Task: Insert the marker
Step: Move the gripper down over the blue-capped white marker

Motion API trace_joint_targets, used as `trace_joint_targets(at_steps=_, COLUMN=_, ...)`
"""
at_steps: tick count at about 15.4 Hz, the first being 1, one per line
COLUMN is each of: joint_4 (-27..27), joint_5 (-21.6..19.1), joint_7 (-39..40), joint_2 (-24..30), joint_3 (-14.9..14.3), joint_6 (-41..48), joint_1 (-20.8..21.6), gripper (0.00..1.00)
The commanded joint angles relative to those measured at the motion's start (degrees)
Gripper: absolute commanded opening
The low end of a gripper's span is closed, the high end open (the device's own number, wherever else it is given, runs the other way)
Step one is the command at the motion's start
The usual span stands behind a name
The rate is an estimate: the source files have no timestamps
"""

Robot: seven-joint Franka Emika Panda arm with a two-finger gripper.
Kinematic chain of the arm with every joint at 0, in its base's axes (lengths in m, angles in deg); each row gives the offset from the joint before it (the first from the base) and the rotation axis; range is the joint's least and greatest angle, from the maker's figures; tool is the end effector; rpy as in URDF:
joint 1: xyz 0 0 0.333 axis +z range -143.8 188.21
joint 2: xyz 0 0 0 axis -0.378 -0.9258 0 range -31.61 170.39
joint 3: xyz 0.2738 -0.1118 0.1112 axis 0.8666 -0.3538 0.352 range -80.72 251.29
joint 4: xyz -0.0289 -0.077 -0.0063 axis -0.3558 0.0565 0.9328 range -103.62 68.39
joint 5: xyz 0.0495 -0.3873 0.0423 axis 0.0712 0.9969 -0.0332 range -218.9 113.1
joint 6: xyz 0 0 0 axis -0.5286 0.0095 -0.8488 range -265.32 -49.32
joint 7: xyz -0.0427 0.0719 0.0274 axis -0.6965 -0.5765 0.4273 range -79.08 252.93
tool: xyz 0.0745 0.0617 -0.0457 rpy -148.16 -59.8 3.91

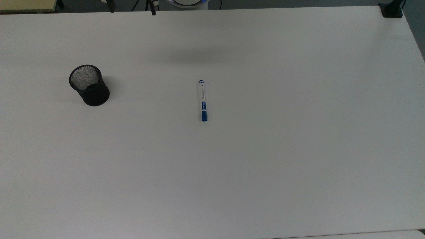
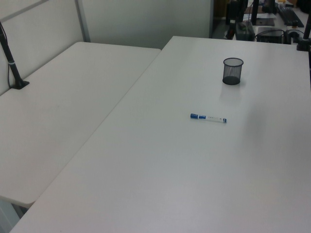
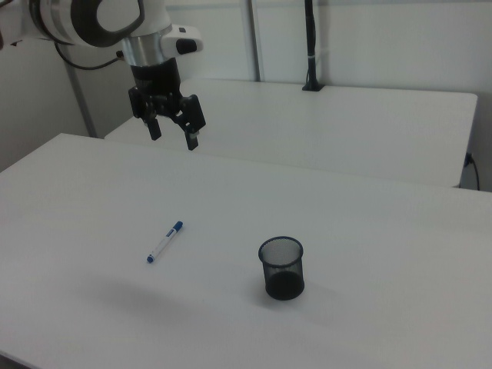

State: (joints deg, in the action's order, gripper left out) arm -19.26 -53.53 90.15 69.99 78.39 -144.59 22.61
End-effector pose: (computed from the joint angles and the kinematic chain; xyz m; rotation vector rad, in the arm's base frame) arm 0.5550 -0.0624 0.6233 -3.1318 0.0903 -0.0894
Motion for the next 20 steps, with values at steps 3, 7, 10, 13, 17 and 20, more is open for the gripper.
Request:
trace_joint_targets(at_steps=3, joint_4=-0.4, joint_5=0.8, joint_7=0.8, joint_2=0.0, joint_3=0.3, joint_6=-0.5, joint_1=0.5, gripper=1.0)
trace_joint_targets(at_steps=7, joint_4=-0.6, joint_5=0.8, joint_7=1.4, joint_2=0.0, joint_3=0.6, joint_6=-0.4, joint_1=0.5, gripper=1.0)
trace_joint_targets(at_steps=10, joint_4=-1.0, joint_5=1.0, joint_7=3.0, joint_2=-0.5, joint_3=0.6, joint_6=-0.4, joint_1=0.6, gripper=1.0)
trace_joint_targets(at_steps=13, joint_4=-1.3, joint_5=1.0, joint_7=10.4, joint_2=-2.6, joint_3=0.6, joint_6=-0.7, joint_1=0.8, gripper=1.0)
trace_joint_targets(at_steps=17, joint_4=-1.0, joint_5=2.6, joint_7=10.8, joint_2=-7.9, joint_3=1.4, joint_6=-1.7, joint_1=4.2, gripper=1.0)
trace_joint_targets(at_steps=20, joint_4=-2.1, joint_5=2.7, joint_7=4.3, joint_2=-10.0, joint_3=1.4, joint_6=-5.9, joint_1=7.1, gripper=1.0)
